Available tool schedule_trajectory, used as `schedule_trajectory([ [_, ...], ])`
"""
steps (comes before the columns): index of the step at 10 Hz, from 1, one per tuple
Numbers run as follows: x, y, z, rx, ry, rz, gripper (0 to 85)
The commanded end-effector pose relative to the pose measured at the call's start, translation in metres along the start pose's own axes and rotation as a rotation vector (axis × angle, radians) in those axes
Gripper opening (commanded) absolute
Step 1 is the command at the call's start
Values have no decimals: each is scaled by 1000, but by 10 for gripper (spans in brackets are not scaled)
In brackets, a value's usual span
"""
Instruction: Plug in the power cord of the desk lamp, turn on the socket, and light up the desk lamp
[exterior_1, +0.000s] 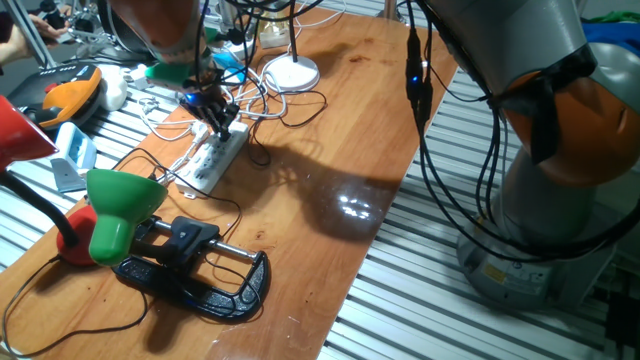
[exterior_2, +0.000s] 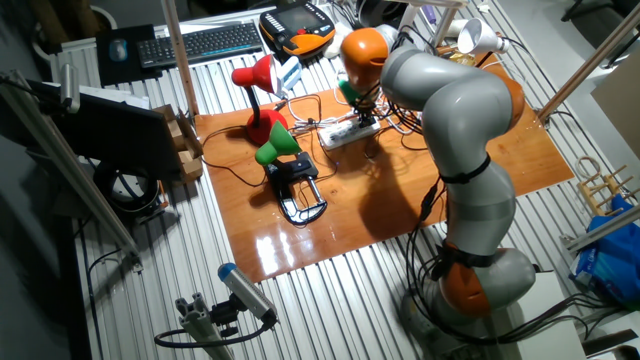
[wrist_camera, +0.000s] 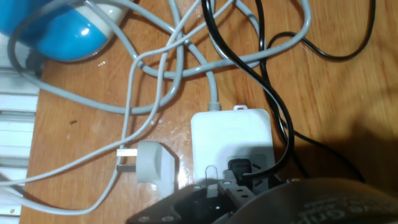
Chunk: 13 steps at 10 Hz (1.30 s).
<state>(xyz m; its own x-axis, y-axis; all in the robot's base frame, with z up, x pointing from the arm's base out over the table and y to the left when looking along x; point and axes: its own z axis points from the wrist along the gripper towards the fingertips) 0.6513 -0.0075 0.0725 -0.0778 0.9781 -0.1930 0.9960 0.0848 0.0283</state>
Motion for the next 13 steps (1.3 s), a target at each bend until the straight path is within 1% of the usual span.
schedule_trajectory([
  [1,0,-1,2,2,3,0,170],
  [2,1,-1,2,3,3,0,170],
  [4,1,-1,0,9,-13,-2,170],
  [5,1,-1,0,9,-16,0,340],
  [6,1,-1,-1,8,-20,3,340],
  [7,0,-1,-2,8,-23,6,510],
  [10,0,0,-3,5,-26,3,510],
  [12,0,2,-5,4,-12,4,510],
  [13,0,4,-6,5,-6,7,340],
])
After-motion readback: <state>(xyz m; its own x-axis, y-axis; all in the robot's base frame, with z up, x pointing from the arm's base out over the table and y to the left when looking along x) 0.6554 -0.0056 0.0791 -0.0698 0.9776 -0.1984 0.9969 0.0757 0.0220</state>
